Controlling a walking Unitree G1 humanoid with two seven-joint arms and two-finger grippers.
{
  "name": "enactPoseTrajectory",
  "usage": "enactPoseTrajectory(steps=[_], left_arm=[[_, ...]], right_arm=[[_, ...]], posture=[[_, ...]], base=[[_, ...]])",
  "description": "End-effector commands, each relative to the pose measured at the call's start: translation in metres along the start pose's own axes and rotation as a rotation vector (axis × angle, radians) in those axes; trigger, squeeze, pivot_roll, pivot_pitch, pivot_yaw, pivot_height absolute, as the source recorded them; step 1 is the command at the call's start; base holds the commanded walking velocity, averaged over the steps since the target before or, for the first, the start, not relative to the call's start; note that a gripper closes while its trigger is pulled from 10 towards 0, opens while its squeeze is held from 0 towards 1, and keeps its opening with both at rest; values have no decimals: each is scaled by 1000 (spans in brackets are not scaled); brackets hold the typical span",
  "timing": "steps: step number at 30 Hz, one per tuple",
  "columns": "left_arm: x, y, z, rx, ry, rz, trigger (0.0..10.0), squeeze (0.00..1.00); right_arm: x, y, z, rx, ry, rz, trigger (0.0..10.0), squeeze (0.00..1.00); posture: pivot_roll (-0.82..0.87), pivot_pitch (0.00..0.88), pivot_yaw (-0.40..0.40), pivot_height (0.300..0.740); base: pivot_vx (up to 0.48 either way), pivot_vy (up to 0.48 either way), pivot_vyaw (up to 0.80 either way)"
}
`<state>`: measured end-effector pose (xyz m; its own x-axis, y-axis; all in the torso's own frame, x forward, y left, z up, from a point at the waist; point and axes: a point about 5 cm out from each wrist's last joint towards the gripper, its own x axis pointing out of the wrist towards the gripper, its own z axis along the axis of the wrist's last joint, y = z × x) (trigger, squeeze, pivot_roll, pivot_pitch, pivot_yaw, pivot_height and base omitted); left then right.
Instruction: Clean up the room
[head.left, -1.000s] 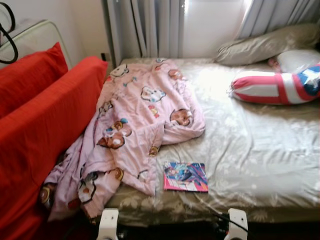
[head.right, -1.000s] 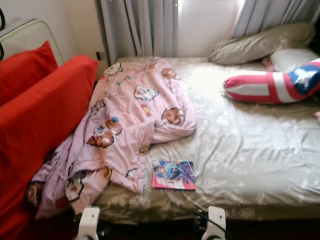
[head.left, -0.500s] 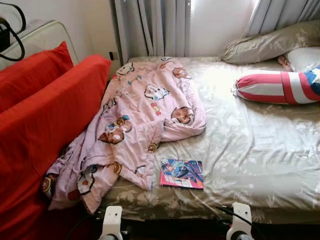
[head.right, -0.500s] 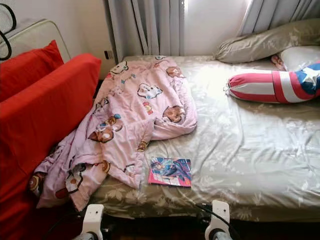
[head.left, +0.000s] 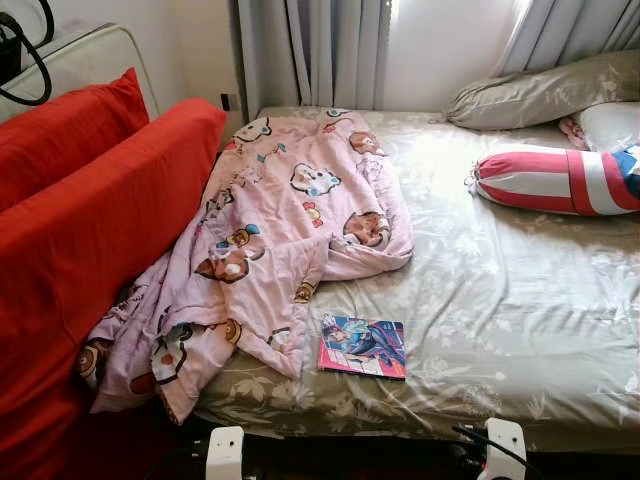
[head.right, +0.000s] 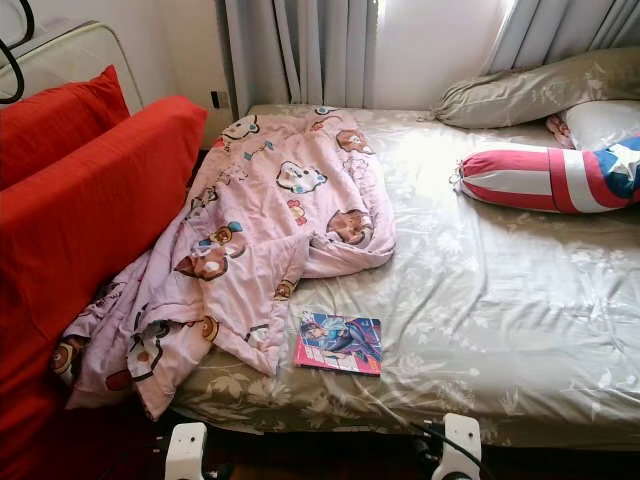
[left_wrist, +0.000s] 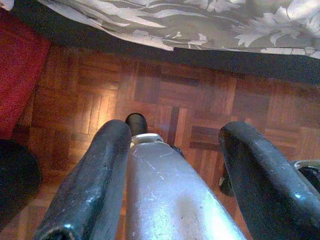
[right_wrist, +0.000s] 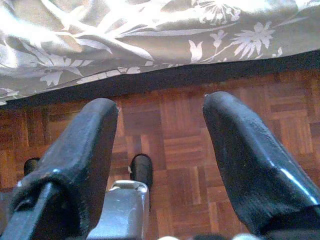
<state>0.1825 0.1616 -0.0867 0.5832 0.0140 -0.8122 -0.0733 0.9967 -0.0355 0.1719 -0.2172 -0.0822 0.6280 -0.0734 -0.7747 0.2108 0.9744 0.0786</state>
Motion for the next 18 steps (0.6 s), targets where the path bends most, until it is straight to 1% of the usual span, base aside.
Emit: enactPoseTrajectory(steps=[1, 3, 8, 10, 11, 12, 13, 14, 18], left_arm=[[-2, 2, -9, -2, 31, 6, 10000, 0], [-2, 6, -10, -10, 25, 18, 10000, 0], [-3, 13, -11, 0, 24, 31, 10000, 0], [-3, 16, -11, 8, 26, 35, 10000, 0], [-3, 17, -11, 24, 27, 31, 10000, 0], [-3, 18, -10, 56, 28, 23, 10000, 0], [-3, 18, -10, 56, 28, 23, 10000, 0], [-3, 18, -10, 71, 28, 19, 10000, 0], [-3, 19, -9, 66, 24, 30, 10000, 0]], right_arm=[[-2, 2, -9, 1, 18, 10, 10000, 0], [-4, 6, -16, -20, 33, 33, 10000, 0], [-6, 11, -26, -31, 54, 55, 10000, 0], [-7, 9, -29, -15, 62, 46, 10000, 0], [-6, 13, -28, -21, 64, 50, 10000, 0], [-5, 20, -27, -38, 65, 67, 10000, 0], [-5, 20, -27, -38, 65, 67, 10000, 0], [-4, 25, -27, -54, 66, 82, 10000, 0], [-4, 26, -28, -46, 67, 85, 10000, 0]], posture=[[107, 0, -42, 740], [124, 0, -40, 740], [144, 0, -33, 740], [144, 0, -38, 740], [137, 0, -45, 740], [131, 0, -55, 740], [131, 0, -55, 740], [138, 0, -67, 740], [155, 0, -59, 740]], base=[[0, 0, 0], [0, 0, 0], [0, 0, 748], [0, 0, 0], [0, 0, 0], [0, 0, 0], [0, 0, 0], [0, 0, 0], [0, 0, 0]])
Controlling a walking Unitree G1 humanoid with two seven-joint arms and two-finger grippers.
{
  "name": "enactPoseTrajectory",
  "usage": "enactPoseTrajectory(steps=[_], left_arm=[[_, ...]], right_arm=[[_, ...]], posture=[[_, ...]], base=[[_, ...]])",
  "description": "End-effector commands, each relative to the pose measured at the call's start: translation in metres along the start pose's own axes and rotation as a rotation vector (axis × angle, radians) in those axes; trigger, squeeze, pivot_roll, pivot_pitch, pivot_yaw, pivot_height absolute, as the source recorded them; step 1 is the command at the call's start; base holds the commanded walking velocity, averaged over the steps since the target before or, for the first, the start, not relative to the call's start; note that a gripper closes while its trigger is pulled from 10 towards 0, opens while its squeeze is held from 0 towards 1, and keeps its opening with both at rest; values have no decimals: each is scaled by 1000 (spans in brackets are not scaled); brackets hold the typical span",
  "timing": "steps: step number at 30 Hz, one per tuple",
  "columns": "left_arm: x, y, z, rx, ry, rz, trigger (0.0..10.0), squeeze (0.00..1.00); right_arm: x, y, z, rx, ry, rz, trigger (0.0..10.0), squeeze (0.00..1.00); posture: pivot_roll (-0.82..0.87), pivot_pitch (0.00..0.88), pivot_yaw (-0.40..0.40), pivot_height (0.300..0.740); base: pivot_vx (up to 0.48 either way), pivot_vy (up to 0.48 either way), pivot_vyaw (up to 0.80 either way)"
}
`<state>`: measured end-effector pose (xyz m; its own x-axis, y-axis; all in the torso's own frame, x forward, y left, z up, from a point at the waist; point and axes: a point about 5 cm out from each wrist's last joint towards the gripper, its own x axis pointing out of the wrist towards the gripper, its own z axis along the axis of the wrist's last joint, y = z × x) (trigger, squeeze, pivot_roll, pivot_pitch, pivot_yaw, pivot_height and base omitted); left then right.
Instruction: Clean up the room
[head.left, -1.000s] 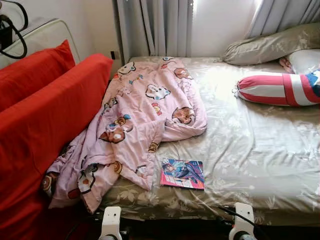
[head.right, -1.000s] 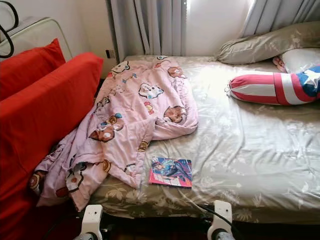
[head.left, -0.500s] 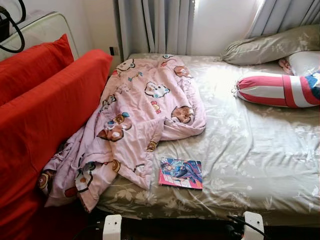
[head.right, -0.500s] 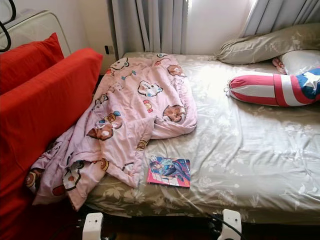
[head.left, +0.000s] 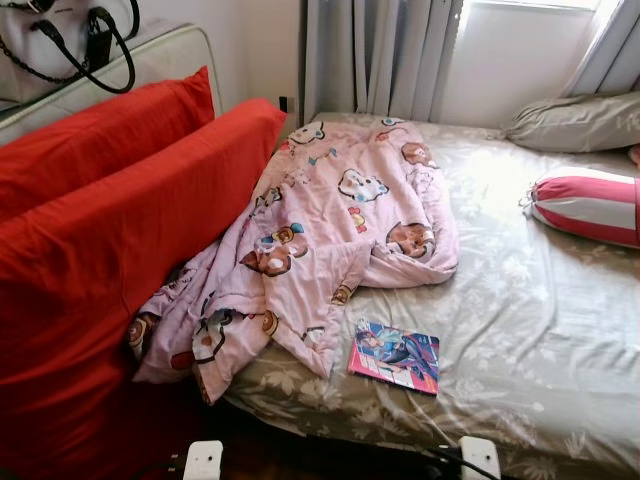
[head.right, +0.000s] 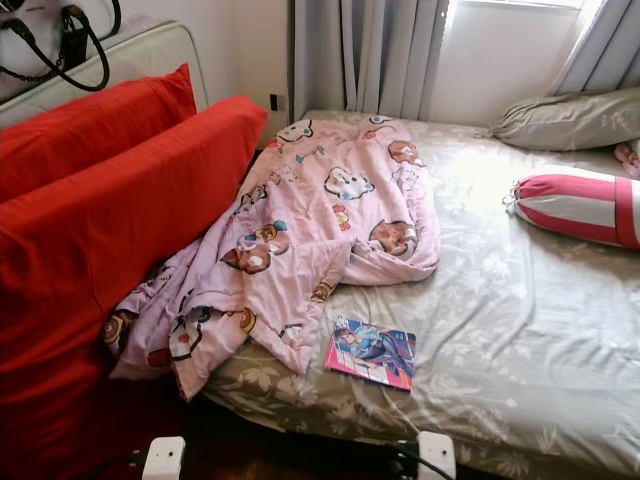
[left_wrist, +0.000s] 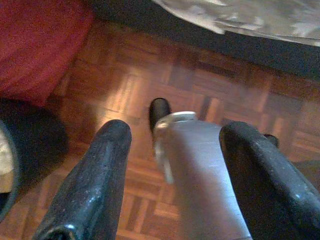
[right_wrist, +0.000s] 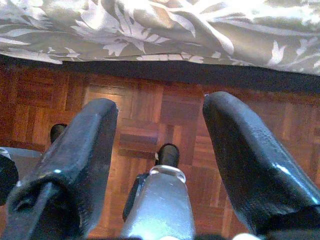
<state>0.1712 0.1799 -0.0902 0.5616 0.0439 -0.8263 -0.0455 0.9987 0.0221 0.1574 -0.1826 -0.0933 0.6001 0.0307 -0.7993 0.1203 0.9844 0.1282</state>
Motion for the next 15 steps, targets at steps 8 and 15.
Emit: enactPoseTrajectory(steps=[8, 15], left_arm=[[0, -8, -2, -26, 13, -11, 10000, 0], [0, -12, -3, -40, 11, -26, 10000, 0]], right_arm=[[-1, -14, 6, 11, -23, -54, 10000, 0], [-2, -6, -4, -200, 39, 40, 10000, 0]], posture=[[94, 0, 23, 740], [97, 0, -21, 740]], base=[[0, 0, 0], [0, 0, 0]])
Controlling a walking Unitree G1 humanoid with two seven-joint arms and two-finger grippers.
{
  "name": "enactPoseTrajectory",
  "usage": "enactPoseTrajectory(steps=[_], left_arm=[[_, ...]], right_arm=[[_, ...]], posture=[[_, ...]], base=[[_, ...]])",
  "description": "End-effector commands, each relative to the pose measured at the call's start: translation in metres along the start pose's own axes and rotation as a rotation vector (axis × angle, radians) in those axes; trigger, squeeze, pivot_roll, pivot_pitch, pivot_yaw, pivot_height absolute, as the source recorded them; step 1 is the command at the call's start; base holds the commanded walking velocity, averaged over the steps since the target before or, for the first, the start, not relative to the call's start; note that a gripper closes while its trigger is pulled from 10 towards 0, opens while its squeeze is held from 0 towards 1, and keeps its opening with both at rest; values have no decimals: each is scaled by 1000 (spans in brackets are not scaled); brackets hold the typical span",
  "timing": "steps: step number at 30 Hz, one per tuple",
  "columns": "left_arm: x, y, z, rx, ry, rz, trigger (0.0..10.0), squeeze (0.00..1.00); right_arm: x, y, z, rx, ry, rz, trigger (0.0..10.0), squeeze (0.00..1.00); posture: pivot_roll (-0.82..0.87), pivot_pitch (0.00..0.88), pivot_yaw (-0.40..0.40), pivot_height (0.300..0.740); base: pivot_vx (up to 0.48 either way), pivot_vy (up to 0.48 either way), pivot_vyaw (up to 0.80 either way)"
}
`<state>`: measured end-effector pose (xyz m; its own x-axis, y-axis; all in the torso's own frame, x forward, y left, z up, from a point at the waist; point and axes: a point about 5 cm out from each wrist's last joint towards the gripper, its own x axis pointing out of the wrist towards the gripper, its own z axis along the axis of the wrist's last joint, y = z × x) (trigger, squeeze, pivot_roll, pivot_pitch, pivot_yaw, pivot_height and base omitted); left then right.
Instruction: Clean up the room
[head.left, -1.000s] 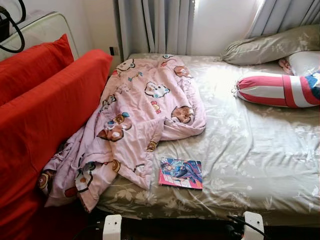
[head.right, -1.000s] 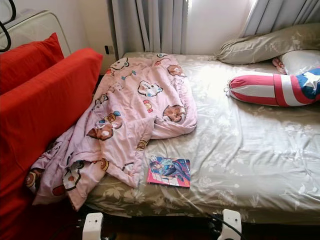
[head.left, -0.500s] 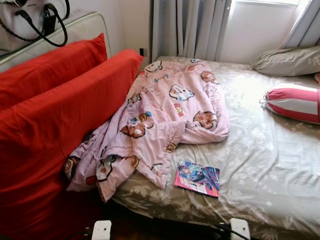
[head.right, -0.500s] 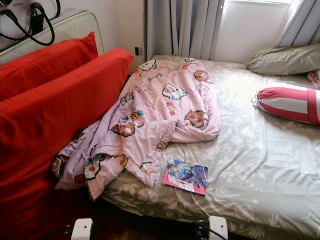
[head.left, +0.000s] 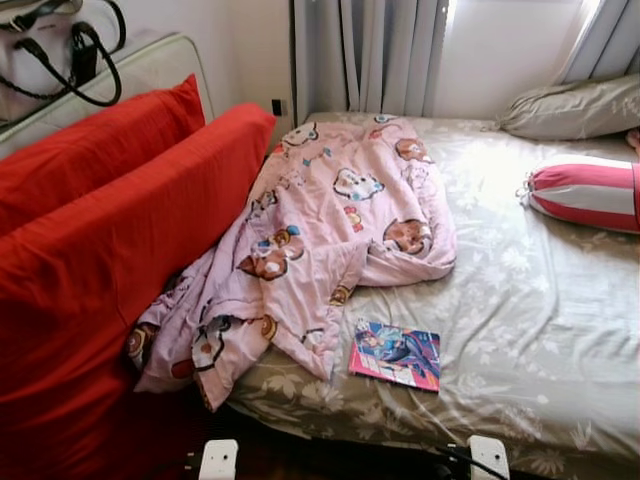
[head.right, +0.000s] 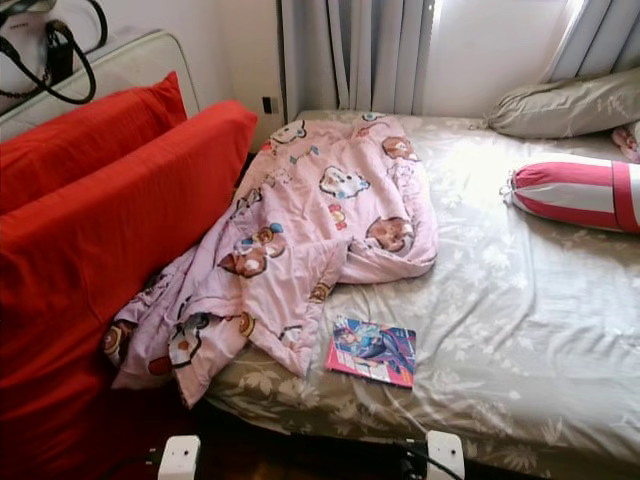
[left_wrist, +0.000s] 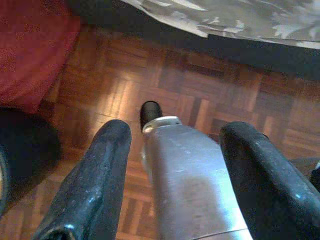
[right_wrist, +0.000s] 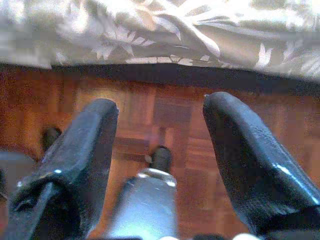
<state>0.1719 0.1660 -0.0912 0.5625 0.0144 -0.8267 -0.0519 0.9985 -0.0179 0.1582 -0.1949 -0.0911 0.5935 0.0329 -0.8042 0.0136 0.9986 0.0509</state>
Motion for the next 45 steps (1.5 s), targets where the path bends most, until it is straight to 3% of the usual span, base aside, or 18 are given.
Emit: enactPoseTrajectory(steps=[1, 2, 4, 8, 12, 17, 36, 45], left_arm=[[0, 1, -3, -13, 10, 3, 10000, 0], [0, 1, -3, -13, 9, 2, 10000, 0], [0, 1, -2, -24, 5, 5, 10000, 0], [0, 1, -1, -25, 5, 4, 10000, 0], [0, 1, -1, -29, 6, 5, 10000, 0], [0, 1, -1, -32, 8, 6, 10000, 0], [0, 0, -2, -27, 8, -3, 10000, 0], [0, 0, -1, -17, 9, -7, 10000, 0]], right_arm=[[-1, 11, -8, -140, 34, 84, 10000, 0], [-1, 14, -9, -197, 37, 121, 10000, 0], [-1, 8, -6, -163, 32, 99, 10000, 0], [0, 13, -7, -132, 25, 73, 10000, 0], [3, -7, 17, 42, -39, -22, 10000, 0], [3, -6, 16, 75, -43, -33, 10000, 0], [1, -12, 15, 114, -41, -45, 10000, 0], [-6, -22, -4, 113, -13, -43, 10000, 0]], posture=[[103, 0, -26, 740], [107, 0, -29, 740], [97, 0, -31, 740], [90, 0, -31, 740], [85, 0, -30, 740], [80, 0, -27, 740], [63, 0, -24, 740], [54, 0, -17, 740]], base=[[0, 0, 0], [0, 0, 0], [0, 0, 0], [0, 0, 481], [0, 0, 0], [0, 0, 0], [0, 0, 211], [80, 0, 0]])
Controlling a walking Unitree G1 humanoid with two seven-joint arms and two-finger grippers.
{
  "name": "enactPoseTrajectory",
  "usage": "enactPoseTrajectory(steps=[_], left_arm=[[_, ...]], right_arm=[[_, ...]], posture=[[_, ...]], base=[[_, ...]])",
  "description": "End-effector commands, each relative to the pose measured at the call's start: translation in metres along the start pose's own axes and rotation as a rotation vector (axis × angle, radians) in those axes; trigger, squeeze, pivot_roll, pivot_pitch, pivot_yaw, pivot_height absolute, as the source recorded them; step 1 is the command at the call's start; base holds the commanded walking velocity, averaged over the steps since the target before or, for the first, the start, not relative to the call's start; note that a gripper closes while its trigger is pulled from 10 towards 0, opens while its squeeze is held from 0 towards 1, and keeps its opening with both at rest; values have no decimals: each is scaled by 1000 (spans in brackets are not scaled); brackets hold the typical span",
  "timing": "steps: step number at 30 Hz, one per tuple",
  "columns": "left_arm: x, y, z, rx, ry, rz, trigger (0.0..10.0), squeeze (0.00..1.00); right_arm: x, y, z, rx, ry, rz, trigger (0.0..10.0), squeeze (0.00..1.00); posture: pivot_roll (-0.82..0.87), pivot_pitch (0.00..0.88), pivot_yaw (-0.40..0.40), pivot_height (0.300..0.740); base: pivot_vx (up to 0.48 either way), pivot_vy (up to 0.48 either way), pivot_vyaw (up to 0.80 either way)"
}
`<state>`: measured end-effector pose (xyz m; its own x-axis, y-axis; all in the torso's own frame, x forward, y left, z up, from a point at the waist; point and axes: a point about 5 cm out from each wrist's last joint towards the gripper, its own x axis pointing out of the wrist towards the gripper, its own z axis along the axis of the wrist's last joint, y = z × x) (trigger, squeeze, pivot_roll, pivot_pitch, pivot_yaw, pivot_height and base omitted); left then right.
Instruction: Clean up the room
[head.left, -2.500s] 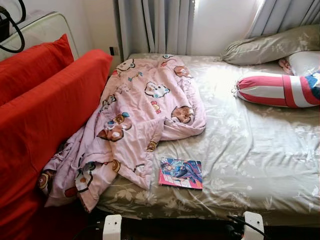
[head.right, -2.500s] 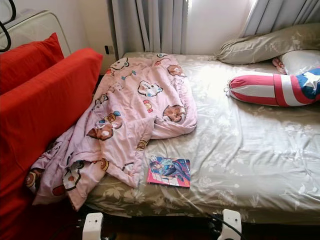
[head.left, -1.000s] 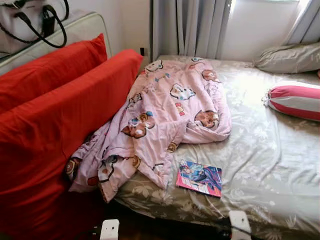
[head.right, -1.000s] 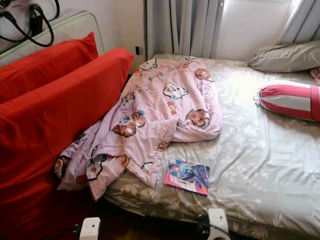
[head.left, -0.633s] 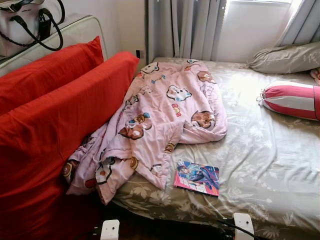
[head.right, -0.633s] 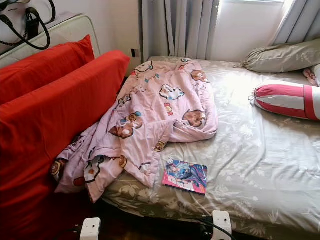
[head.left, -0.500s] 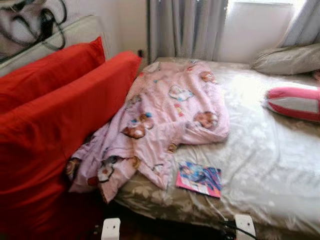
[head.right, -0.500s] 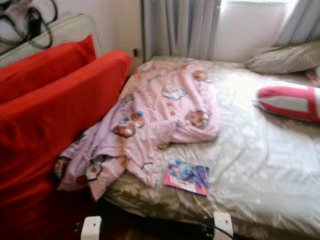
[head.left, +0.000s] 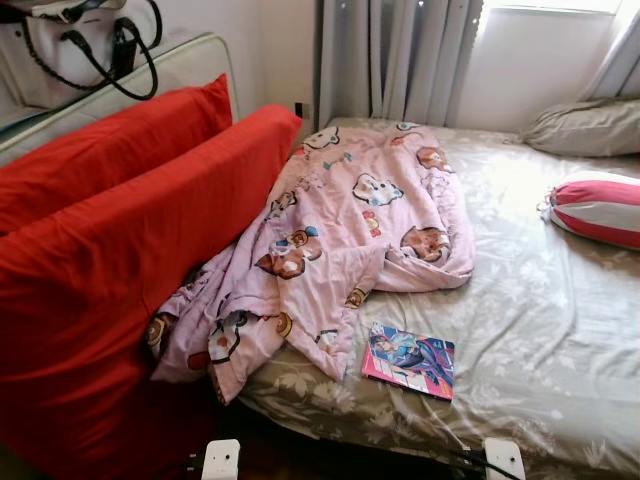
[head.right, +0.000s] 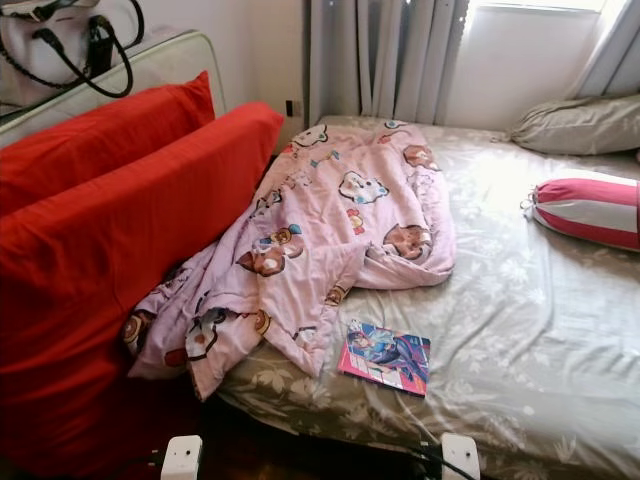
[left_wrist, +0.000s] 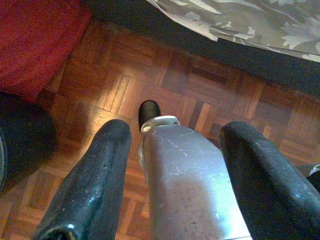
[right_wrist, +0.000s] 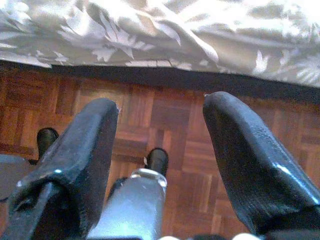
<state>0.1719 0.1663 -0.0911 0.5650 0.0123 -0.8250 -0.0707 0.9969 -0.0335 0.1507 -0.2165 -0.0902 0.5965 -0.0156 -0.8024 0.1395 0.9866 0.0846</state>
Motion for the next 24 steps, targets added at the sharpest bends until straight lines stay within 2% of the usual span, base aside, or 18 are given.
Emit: enactPoseTrajectory(steps=[1, 11, 13, 15, 22, 24], left_arm=[[0, 0, -1, 9, 11, -6, 10000, 0], [0, 0, 0, 17, 9, -11, 10000, 0], [0, 0, 1, 15, 6, -10, 10000, 0], [0, 0, 1, 14, 5, -8, 10000, 0], [0, 0, 2, 9, 3, -5, 10000, 0], [0, 0, 2, 14, 1, -7, 10000, 0]], right_arm=[[0, 0, 1, -8, -4, 6, 10000, 0], [1, 0, 4, -18, -8, 11, 10000, 0], [4, 11, 8, -28, -14, 30, 10000, 0], [5, 13, 9, -14, -16, 28, 10000, 0], [5, 11, 11, 9, -25, 23, 10000, 0], [4, 6, 12, 20, -32, 16, 10000, 0]], posture=[[50, 0, -16, 740], [51, 0, -14, 740], [54, 0, -18, 740], [53, 0, -18, 740], [51, 0, -17, 740], [53, 0, -18, 740]], base=[[247, 0, 0], [272, 0, 0], [285, 0, 778], [281, 0, 216], [285, 0, 0], [120, 0, 0]])
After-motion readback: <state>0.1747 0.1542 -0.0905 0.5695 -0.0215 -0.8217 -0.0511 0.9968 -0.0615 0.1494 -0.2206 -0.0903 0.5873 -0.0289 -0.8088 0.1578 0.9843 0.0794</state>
